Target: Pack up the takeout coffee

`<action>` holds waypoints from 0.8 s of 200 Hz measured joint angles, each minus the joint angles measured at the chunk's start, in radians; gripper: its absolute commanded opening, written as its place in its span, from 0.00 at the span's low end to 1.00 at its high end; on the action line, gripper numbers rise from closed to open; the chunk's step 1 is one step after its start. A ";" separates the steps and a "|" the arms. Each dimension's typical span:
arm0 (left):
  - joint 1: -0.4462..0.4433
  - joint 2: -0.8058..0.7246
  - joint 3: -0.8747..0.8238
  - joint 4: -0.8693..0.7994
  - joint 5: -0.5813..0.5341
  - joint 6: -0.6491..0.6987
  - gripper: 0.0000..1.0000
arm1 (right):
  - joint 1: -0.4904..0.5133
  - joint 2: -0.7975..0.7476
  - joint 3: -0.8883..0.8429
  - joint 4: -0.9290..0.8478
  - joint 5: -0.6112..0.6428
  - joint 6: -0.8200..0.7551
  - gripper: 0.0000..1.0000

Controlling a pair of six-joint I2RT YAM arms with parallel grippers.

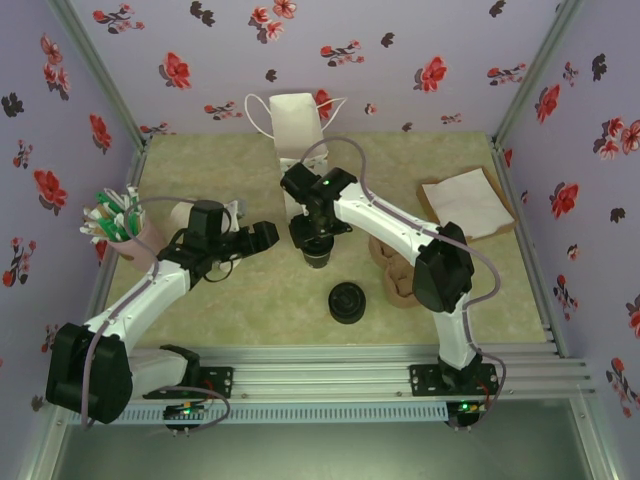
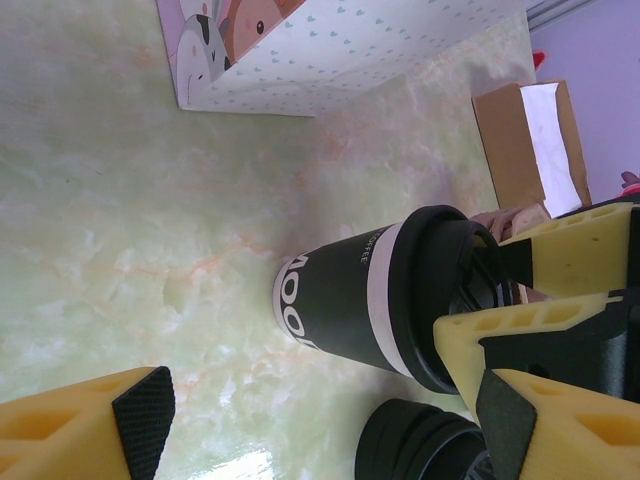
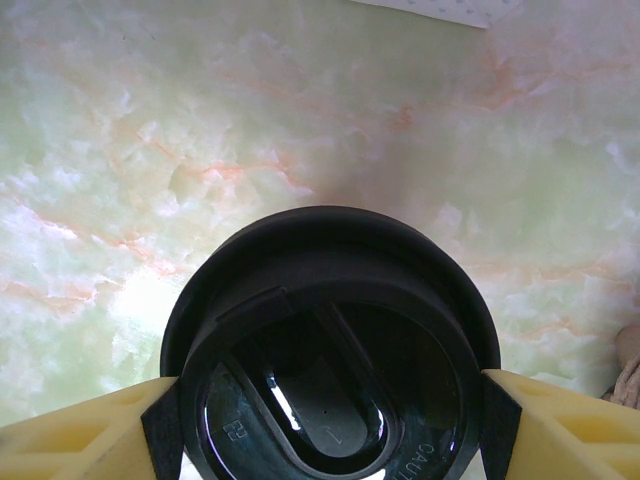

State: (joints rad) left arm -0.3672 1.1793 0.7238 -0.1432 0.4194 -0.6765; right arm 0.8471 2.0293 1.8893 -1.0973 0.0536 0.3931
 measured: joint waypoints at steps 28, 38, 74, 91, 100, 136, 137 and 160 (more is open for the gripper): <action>0.000 0.002 0.000 0.000 0.000 0.000 0.82 | 0.002 0.000 -0.006 0.005 0.006 0.000 0.74; 0.000 0.005 0.000 0.000 0.000 0.000 0.82 | 0.002 0.000 -0.009 0.007 0.010 0.000 0.74; 0.000 0.013 0.000 0.000 0.000 0.000 0.82 | 0.003 -0.004 -0.026 0.025 0.023 0.002 0.74; 0.000 0.013 0.000 0.000 0.000 0.000 0.82 | 0.004 -0.010 -0.037 0.034 0.023 0.003 0.74; 0.000 0.013 0.000 0.000 0.000 0.000 0.82 | 0.004 -0.013 -0.045 0.042 0.023 0.003 0.74; 0.001 0.013 0.000 0.000 0.000 0.000 0.82 | 0.004 -0.035 -0.087 0.084 0.023 0.010 0.73; 0.001 0.013 0.000 0.000 0.000 0.000 0.82 | 0.004 -0.036 -0.089 0.084 0.022 0.010 0.73; 0.001 0.013 0.000 0.000 0.000 0.000 0.82 | 0.005 -0.050 -0.117 0.112 0.023 0.012 0.73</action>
State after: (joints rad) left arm -0.3660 1.1923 0.7238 -0.1432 0.4198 -0.6765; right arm 0.8520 1.9793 1.7721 -0.9852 0.0761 0.4053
